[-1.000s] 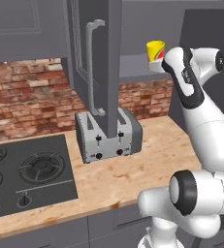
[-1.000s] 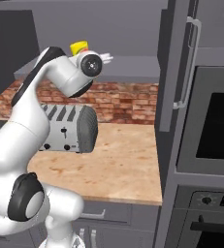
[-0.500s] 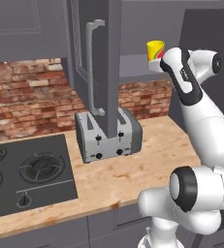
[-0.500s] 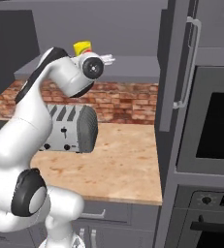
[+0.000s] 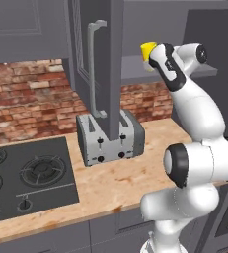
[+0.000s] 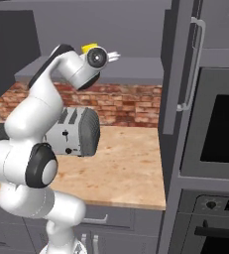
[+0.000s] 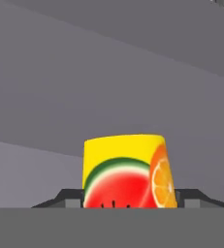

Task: Move the cup from next to the sink to the open cabinet. Then, move the bowl with the peach to the fridge to clear the area for faucet cleaning.

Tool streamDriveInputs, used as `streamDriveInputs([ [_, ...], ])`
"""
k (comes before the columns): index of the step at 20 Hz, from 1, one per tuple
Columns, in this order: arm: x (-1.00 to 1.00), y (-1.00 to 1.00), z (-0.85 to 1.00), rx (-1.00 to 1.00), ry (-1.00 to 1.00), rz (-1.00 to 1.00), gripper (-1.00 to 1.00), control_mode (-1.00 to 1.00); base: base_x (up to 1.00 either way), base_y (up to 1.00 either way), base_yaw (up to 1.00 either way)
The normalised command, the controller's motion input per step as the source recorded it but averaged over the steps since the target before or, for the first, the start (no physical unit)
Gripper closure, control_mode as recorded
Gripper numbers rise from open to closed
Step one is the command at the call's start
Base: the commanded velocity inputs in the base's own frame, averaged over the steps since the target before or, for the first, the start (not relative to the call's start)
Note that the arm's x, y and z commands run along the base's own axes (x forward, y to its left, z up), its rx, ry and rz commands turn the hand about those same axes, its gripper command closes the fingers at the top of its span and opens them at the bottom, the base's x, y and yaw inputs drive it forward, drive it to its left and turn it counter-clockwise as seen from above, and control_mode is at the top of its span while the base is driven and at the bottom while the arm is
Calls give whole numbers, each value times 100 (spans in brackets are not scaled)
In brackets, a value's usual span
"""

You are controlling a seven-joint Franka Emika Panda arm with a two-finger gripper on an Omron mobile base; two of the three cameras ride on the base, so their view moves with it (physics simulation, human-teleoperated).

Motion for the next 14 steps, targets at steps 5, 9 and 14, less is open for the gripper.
streamDriveInputs([
  [5, -24, 0, 12, 1, -11, -2, 100, -100, 0, 0, 0],
  [9, 4, 3, 0, 4, 0, -3, 100, -100, 0, 0, 0],
  [14, 19, 10, 0, 17, 4, -13, 100, -100, 0, 0, 0],
])
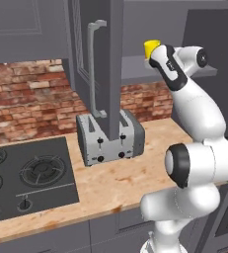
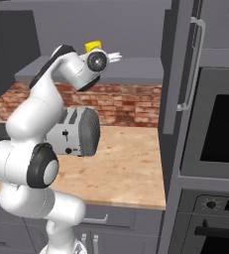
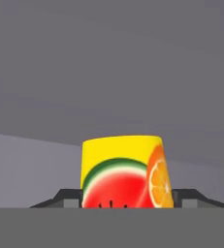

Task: Move the cup from next to the sink to the open cabinet. Then, move the bowl with the peach to the fridge to clear the area for faucet cleaning.

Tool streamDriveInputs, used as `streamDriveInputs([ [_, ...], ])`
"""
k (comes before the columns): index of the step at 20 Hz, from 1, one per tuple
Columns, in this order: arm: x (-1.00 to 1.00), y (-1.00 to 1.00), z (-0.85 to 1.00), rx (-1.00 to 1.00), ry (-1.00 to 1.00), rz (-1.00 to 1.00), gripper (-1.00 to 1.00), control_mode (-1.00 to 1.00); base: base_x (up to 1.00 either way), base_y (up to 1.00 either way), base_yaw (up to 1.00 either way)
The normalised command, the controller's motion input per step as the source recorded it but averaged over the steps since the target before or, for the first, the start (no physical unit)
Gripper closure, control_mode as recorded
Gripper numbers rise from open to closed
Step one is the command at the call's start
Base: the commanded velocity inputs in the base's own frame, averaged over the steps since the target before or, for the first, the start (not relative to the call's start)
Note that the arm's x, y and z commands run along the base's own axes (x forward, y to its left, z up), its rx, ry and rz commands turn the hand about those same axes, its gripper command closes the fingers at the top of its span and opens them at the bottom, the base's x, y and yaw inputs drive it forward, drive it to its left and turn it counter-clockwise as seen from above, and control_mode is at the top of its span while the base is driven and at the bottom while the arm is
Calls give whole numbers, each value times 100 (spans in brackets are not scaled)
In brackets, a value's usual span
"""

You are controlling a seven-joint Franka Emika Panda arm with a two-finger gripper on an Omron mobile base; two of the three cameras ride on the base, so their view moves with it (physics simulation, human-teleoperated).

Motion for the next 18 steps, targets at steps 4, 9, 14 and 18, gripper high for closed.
streamDriveInputs([
  [4, 2, 0, 0, 25, 10, -11, 100, -100, 0, 0, 0],
  [9, 6, 3, 5, 13, 4, -9, 100, -100, 0, 0, 0],
  [14, 37, 15, 6, 3, 10, -8, 100, -100, 0, 0, 0],
  [18, 50, 20, 0, 0, 11, -9, 100, -100, 0, 0, 0],
])
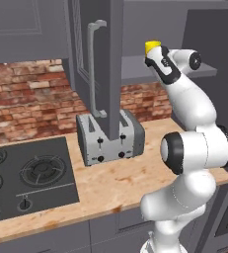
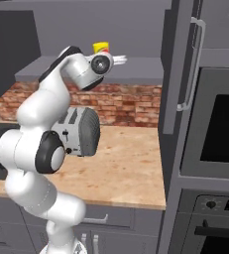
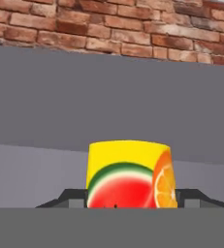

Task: Move the cup from next to the sink to the open cabinet. Then, move the bowl with the peach to the fridge to clear the area for faucet cleaning.

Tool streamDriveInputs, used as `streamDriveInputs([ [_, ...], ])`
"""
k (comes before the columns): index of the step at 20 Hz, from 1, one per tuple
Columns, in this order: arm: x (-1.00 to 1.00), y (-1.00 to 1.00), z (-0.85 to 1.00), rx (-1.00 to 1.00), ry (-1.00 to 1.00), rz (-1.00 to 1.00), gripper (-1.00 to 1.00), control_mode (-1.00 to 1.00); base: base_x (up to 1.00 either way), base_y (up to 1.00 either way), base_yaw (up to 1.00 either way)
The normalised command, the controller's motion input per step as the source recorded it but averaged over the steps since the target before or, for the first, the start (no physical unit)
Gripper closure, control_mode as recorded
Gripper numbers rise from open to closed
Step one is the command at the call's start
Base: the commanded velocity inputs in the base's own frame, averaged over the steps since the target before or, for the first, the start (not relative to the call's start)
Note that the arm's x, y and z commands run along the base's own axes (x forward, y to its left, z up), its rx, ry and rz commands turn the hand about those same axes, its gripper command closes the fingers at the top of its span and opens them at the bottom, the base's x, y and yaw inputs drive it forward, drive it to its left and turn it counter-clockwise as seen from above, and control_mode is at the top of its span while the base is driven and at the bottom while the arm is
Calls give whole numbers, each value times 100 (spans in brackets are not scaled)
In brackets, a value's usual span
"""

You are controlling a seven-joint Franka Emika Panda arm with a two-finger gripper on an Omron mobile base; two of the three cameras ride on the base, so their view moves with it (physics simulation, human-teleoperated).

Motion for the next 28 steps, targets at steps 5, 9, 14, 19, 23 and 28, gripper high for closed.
streamDriveInputs([
  [5, 49, 24, 0, 0, 7, -9, 100, -100, 0, 0, 0],
  [9, 4, 10, -9, 0, 3, -5, -100, -100, 0, 0, 0],
  [14, 0, 1, 0, 1, 0, 0, -100, -100, 0, 0, 0],
  [19, -32, -7, 9, 2, -5, 0, -100, -100, 0, 0, 0],
  [23, -61, -9, 29, 5, -8, -1, -100, -100, 0, 0, 0],
  [28, -96, -20, 16, 7, -4, -5, -100, -100, 0, 0, 0],
])
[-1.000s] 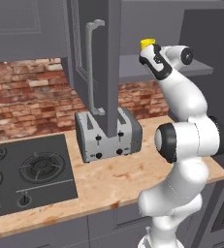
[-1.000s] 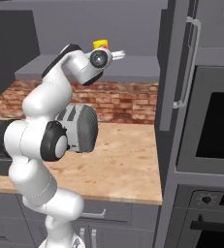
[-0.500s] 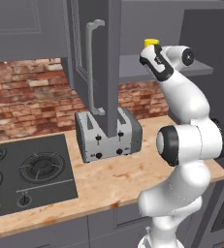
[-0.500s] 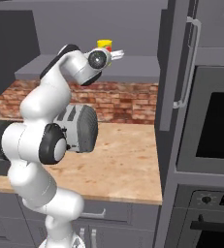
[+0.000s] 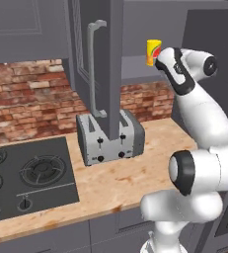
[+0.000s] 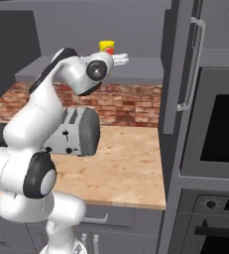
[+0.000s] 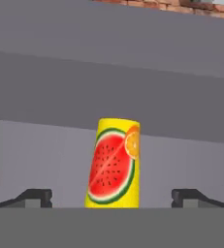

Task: Move the cup from next to the sink to the open cabinet. Then, move the bowl with the peach to the fridge to clear the area for faucet cleaning.

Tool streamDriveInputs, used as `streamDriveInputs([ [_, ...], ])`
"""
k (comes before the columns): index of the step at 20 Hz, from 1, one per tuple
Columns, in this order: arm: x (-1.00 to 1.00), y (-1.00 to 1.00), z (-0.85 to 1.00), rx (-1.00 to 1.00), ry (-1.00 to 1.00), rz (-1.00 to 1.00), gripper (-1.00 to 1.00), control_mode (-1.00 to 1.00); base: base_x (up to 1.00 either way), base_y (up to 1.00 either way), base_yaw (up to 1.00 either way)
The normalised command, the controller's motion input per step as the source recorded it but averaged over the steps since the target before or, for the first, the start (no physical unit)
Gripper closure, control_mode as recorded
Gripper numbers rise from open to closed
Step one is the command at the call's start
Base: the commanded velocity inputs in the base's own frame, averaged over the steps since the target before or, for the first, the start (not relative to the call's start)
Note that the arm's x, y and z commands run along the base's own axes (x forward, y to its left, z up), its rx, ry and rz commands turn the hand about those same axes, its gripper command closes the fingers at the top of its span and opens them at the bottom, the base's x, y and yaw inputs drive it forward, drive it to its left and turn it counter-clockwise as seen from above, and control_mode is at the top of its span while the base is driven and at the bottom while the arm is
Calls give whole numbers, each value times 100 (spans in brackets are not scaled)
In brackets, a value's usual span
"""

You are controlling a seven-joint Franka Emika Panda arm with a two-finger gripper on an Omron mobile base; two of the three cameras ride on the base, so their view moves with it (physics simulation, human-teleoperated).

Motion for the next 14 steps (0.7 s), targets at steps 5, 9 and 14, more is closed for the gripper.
streamDriveInputs([
  [5, -100, -20, -57, 0, -1, -6, -100, -100, 0, 0, 0],
  [9, -100, -13, -100, -3, 0, -3, -100, -100, 0, 0, 0],
  [14, -100, -1, -100, -15, 0, 0, -100, -100, 0, 0, 0],
])
